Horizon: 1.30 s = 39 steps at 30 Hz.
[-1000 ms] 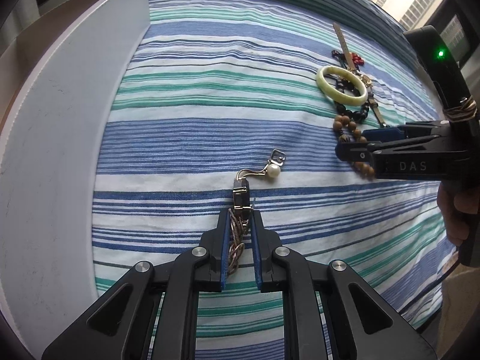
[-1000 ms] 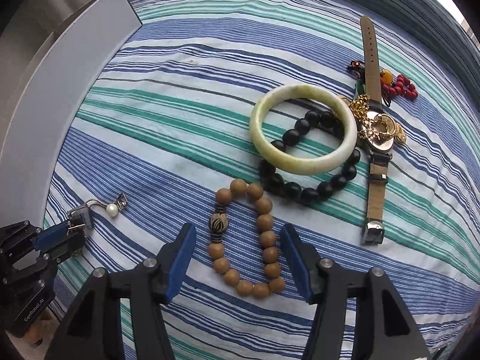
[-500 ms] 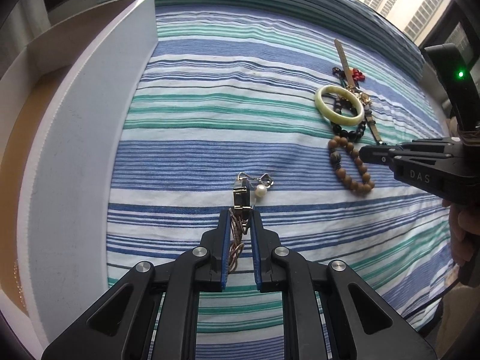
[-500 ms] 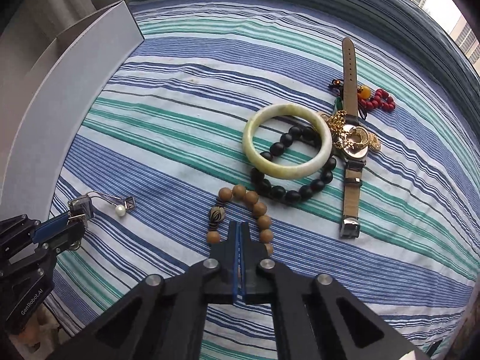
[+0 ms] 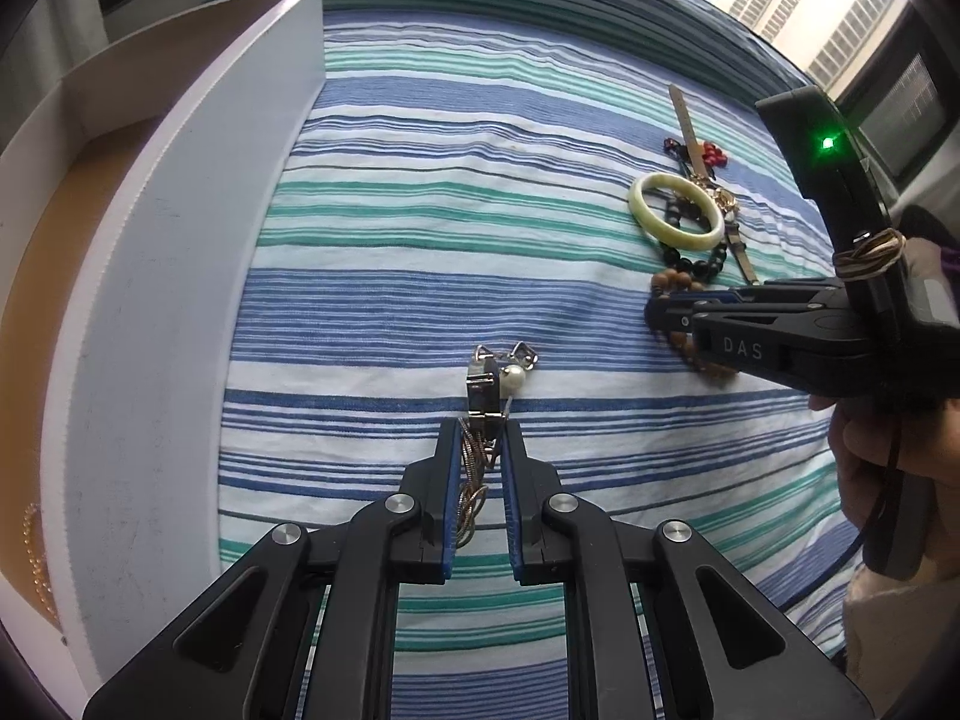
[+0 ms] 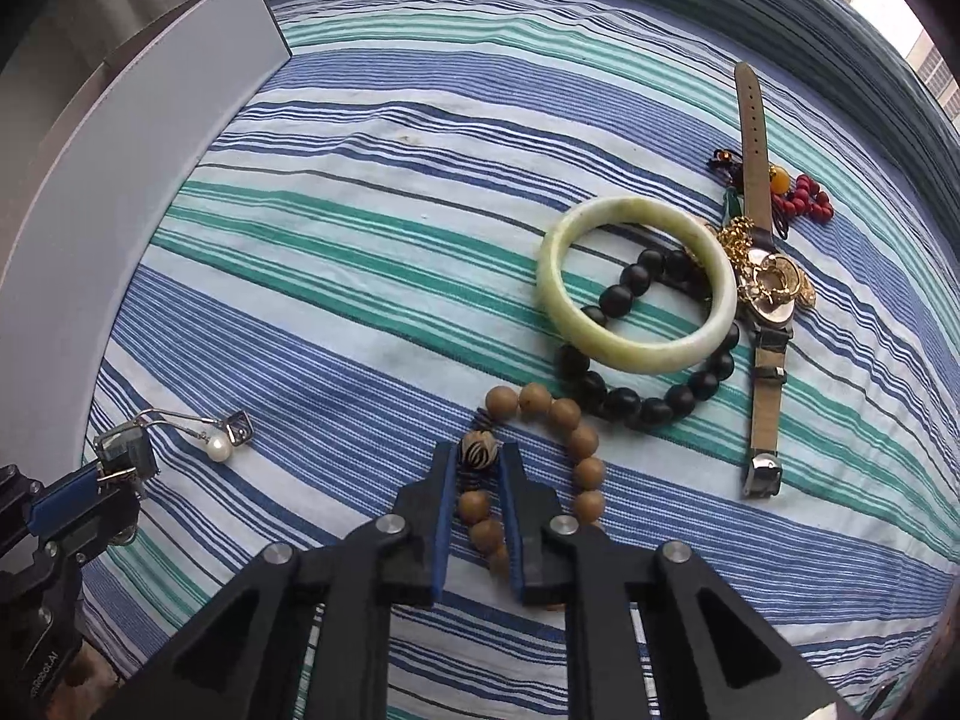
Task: Organize jewelry
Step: 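Grasp the wooden bead bracelet with the right tool, then carry the keychain and wooden bracelet into the white box and release both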
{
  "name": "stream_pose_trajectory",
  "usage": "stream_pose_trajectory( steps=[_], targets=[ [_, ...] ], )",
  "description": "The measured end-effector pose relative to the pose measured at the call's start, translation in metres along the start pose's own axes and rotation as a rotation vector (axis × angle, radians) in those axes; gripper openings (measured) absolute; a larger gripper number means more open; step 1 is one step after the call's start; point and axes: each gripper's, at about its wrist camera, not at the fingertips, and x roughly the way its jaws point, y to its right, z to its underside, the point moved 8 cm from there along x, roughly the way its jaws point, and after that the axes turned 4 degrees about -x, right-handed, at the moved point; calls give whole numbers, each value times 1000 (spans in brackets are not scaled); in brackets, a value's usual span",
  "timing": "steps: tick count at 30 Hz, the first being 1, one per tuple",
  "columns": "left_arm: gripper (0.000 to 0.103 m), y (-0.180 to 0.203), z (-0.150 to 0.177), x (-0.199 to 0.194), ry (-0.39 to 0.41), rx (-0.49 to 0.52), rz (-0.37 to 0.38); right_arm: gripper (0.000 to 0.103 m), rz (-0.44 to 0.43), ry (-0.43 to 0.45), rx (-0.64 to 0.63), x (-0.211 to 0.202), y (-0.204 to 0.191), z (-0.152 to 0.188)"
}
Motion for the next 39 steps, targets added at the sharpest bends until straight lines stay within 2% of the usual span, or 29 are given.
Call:
stream_pose_trajectory(
  steps=[5,10,15,21,26,30,34,39],
  targets=[
    [11,-6,0,0,-2,-14,2,14,13,3,14,-1,-1,-2],
    [11,-5,2,-13,10,-18,24,14,-35,47,54,-11,1,-12],
    [11,0,-5,-48,54,-27,57,14,-78,115,61,-52,2,-8],
    [11,-1,-18,-112,125,-57,104,14,-139,216,17,-114,-11,-21],
    [11,-30,-31,-170,199,-92,97,14,-202,315,-63,-168,-64,-33],
    [11,-68,-39,-201,244,-115,37,14,-257,367,-144,-205,-118,-49],
    [11,-113,-46,-210,265,-156,-36,14,-310,386,-218,-221,-172,-64],
    [11,-168,-53,-190,242,-218,-109,14,-350,371,-288,-213,-232,-79]
  ],
)
